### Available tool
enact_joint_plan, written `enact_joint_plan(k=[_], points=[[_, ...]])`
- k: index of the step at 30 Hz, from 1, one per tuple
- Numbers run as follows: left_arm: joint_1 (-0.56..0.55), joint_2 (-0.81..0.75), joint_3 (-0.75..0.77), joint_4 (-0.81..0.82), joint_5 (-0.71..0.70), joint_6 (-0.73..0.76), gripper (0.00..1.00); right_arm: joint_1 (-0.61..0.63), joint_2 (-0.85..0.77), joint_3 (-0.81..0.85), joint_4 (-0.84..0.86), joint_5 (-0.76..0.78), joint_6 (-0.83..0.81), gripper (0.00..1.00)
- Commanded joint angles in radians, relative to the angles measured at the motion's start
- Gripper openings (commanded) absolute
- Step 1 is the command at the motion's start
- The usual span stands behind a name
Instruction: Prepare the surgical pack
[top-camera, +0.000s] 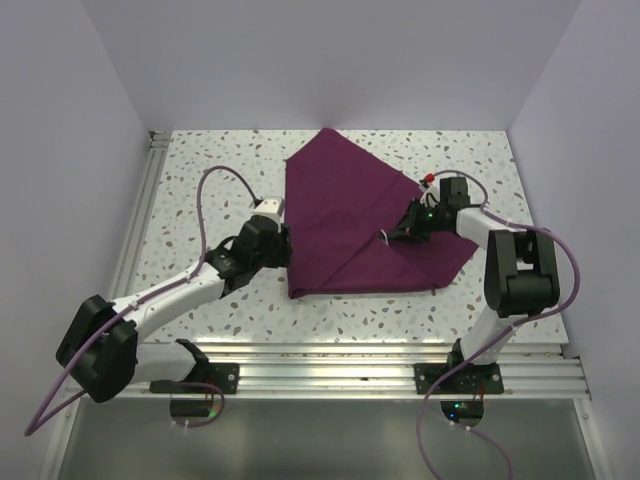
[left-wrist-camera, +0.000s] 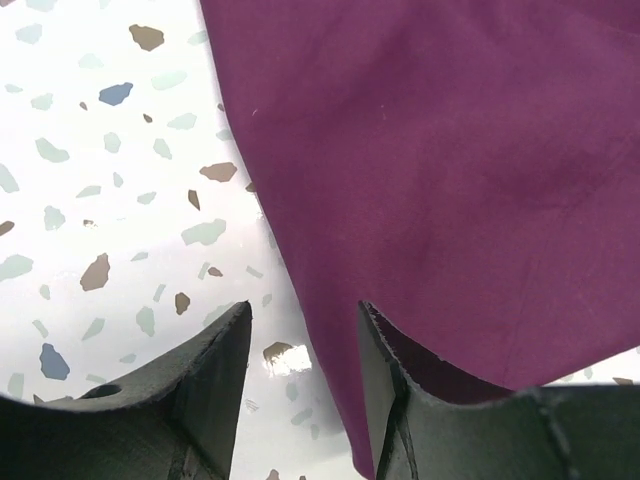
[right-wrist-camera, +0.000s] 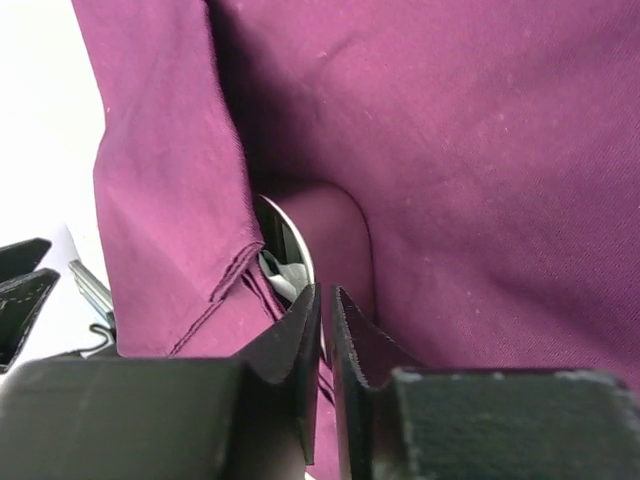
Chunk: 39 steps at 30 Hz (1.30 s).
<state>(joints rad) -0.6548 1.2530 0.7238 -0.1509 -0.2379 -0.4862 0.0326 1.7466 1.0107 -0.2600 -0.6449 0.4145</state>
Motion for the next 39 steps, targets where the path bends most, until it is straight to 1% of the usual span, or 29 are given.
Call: enact_joint_plan(k=[1, 7, 11, 13, 17, 20, 23, 32, 39], points=[[0.011, 0.032, 0.022, 0.017, 0.008, -0.015, 0.51, 0.003, 0.002, -0.026, 0.068, 0.005, 0.017, 0.10], [0.027, 0.072, 0.019, 0.039, 0.005, -0.032, 0.56, 0.003, 0.011, -0.050, 0.090, 0.034, 0.027, 0.03], [0.034, 0.068, -0.004, 0.086, 0.015, -0.040, 0.62, 0.001, 0.016, -0.058, 0.093, 0.051, 0.033, 0.00], [0.035, 0.072, -0.014, 0.099, 0.025, -0.045, 0.64, -0.007, 0.007, -0.066, 0.102, 0.079, 0.043, 0.00], [0.038, 0.094, -0.026, 0.135, 0.077, -0.048, 0.64, -0.010, 0.017, -0.058, 0.105, 0.074, 0.050, 0.00], [0.038, 0.117, -0.037, 0.200, 0.120, -0.055, 0.64, -0.008, 0.024, -0.063, 0.120, 0.071, 0.053, 0.00], [0.040, 0.141, -0.047, 0.226, 0.153, -0.066, 0.63, -0.002, 0.036, -0.060, 0.125, 0.045, 0.050, 0.00], [0.040, 0.189, -0.047, 0.235, 0.163, -0.071, 0.59, 0.101, 0.071, -0.046, 0.111, 0.028, 0.037, 0.00], [0.040, 0.186, -0.058, 0.226, 0.149, -0.063, 0.59, 0.130, 0.082, -0.038, 0.105, 0.033, 0.032, 0.00]])
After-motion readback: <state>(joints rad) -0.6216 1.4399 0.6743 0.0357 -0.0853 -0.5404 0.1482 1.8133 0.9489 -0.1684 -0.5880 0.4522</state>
